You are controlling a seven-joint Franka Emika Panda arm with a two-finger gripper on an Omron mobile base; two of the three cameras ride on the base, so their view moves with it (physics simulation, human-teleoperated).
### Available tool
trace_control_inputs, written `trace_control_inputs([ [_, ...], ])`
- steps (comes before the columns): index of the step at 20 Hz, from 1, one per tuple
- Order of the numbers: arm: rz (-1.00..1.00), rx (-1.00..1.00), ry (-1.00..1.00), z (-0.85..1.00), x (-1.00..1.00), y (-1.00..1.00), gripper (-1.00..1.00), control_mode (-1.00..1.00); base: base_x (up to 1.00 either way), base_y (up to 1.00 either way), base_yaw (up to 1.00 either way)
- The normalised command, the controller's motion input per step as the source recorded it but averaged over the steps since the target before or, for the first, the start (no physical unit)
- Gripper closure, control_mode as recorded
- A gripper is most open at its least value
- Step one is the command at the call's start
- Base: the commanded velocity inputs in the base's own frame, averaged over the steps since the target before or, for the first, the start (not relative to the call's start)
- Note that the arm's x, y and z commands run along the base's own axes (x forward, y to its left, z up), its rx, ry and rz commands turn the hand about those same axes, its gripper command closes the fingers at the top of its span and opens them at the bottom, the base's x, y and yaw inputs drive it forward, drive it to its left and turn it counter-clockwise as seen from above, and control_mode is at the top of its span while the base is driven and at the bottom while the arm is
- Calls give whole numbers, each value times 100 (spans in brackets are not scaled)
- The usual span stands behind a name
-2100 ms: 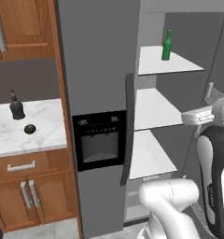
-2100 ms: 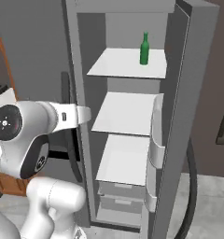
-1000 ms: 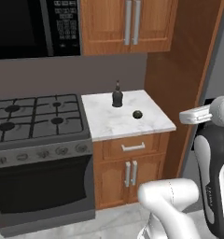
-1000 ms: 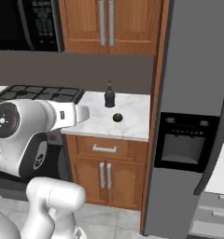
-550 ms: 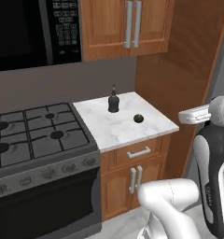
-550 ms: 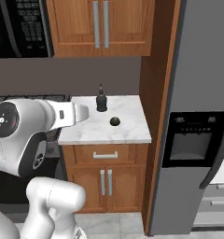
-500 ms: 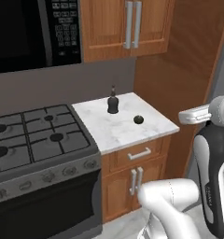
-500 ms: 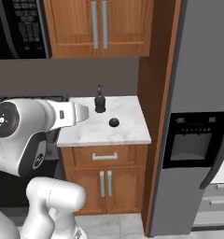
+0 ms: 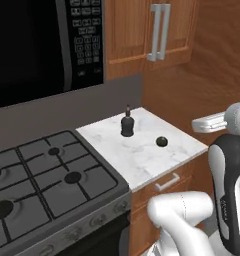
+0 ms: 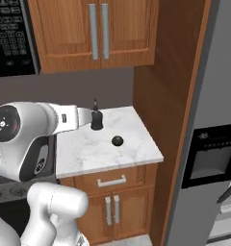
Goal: Place the beer and liquor on the top shelf of the fridge to keep them out of children's reach, and place the squash on lower shelves for easy access.
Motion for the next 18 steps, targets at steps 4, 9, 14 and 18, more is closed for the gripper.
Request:
trace_control_inputs([
  [4, 0, 0, 0, 0, 0, 0, -100, 100, 54, 64, -25],
  [9, 0, 0, 0, 0, 0, 0, -100, 100, 66, 31, -20],
  [14, 0, 0, 0, 0, 0, 0, -100, 100, 78, 10, -11],
  [18, 0, 0, 0, 0, 0, 0, -100, 100, 86, 0, 4],
])
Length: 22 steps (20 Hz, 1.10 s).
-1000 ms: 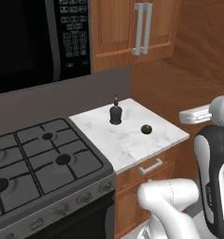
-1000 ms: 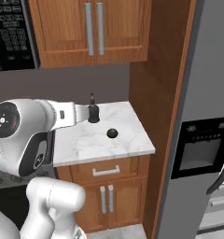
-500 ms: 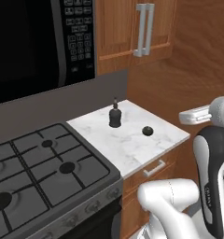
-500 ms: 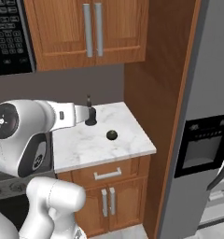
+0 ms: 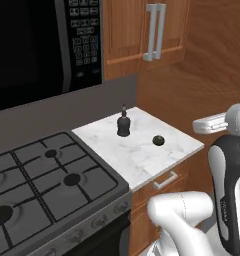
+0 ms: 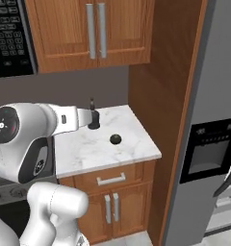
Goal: Place the beer and liquor on the top shelf of the fridge to keep them out of children's reach, and place the squash on lower shelves for easy access.
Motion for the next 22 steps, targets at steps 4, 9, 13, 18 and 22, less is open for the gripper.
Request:
trace_control_inputs([
  [4, 0, 0, 0, 0, 0, 0, -100, 100, 87, -5, 23],
  [9, 0, 0, 0, 0, 0, 0, -100, 100, 85, -16, 37],
  [13, 0, 0, 0, 0, 0, 0, -100, 100, 85, -26, 46],
  [18, 0, 0, 0, 0, 0, 0, -100, 100, 80, -32, 48],
  [22, 0, 0, 0, 0, 0, 0, -100, 100, 62, -24, 40],
])
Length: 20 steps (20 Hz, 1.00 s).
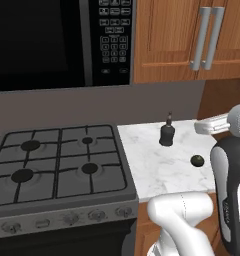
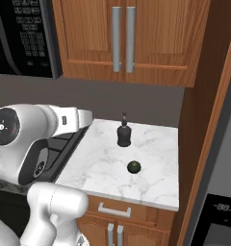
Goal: Place the beer and liquor on the top shelf of the fridge to keep them out of children's reach, and place the squash on lower shelves for easy access.
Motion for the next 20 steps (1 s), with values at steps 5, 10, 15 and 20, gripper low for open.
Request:
trace_control_inputs([
  [5, 0, 0, 1, -7, 7, 0, -100, -100, 30, -3, 8],
  [10, -15, -5, 26, -25, 23, -5, -100, -100, 0, 0, 0],
  [15, -27, -9, 35, -37, 25, -23, -100, -100, 0, 0, 0],
  [20, -22, -4, 31, -47, 21, -44, -100, -100, 0, 0, 0],
])
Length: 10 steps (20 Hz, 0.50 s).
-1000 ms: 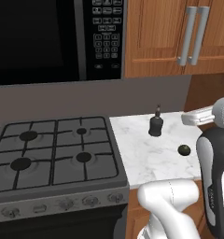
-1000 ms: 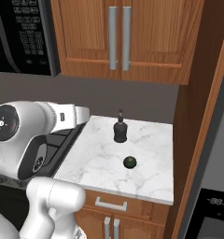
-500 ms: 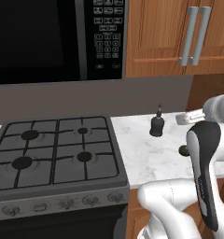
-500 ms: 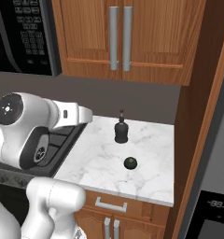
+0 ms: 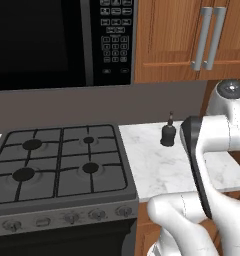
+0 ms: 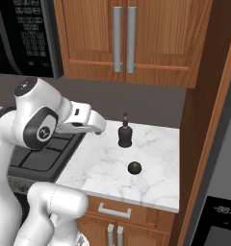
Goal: Place the beer and liquor on the top shelf of the fridge to keep them out of children's reach, and place the squash on lower shelves for easy access.
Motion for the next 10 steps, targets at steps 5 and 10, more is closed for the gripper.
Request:
trace_control_inputs([
  [5, -15, -1, 22, -57, 5, -52, -100, -100, 0, 0, 0],
  [10, -7, 0, 3, -68, 0, -32, -100, -100, 0, 0, 0],
])
